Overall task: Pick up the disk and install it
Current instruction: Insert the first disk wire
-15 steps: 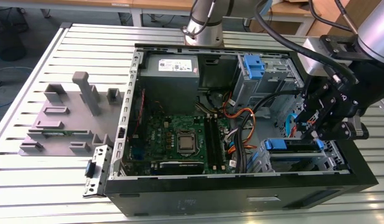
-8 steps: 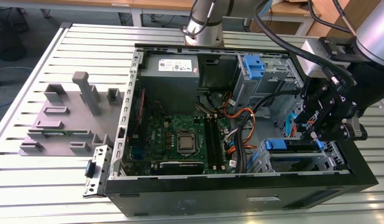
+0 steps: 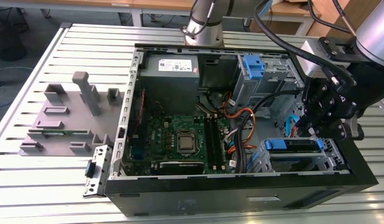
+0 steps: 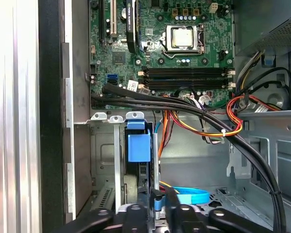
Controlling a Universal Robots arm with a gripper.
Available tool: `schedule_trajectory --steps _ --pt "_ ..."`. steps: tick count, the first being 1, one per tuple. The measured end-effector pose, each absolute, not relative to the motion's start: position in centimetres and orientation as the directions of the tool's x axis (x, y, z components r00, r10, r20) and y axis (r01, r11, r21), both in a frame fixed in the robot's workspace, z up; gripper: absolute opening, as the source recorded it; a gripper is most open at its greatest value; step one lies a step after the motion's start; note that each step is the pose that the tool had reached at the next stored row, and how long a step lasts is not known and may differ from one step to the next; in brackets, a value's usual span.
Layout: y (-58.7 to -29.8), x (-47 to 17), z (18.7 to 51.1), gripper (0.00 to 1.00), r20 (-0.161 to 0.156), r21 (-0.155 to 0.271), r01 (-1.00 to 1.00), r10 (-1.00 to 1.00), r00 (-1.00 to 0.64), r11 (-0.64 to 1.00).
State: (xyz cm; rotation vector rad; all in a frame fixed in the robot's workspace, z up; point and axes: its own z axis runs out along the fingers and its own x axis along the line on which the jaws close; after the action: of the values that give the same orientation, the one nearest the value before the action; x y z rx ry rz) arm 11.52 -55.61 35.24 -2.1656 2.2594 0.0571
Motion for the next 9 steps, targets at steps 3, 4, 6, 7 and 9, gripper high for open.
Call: schedule_trajectory --steps 3,4,6,7,9 --pt "-55.61 11.52 35.24 0.17 -0.034 0.018 -0.999 -0.999 -0.043 0.042" --pt "-55.61 11.52 35.23 0.17 -0.034 0.018 -0.999 -0.999 -0.043 0.042" --pt "-55.61 11.52 35.23 0.16 -0.034 0.018 -0.999 -0.999 -0.043 0.042" --pt "-55.61 11.52 35.22 0.16 -0.034 0.018 -0.999 -0.999 -0.043 0.042" --pt "-55.61 11.52 35.22 0.16 -0.034 0.018 -0.999 -0.999 -0.043 0.042"
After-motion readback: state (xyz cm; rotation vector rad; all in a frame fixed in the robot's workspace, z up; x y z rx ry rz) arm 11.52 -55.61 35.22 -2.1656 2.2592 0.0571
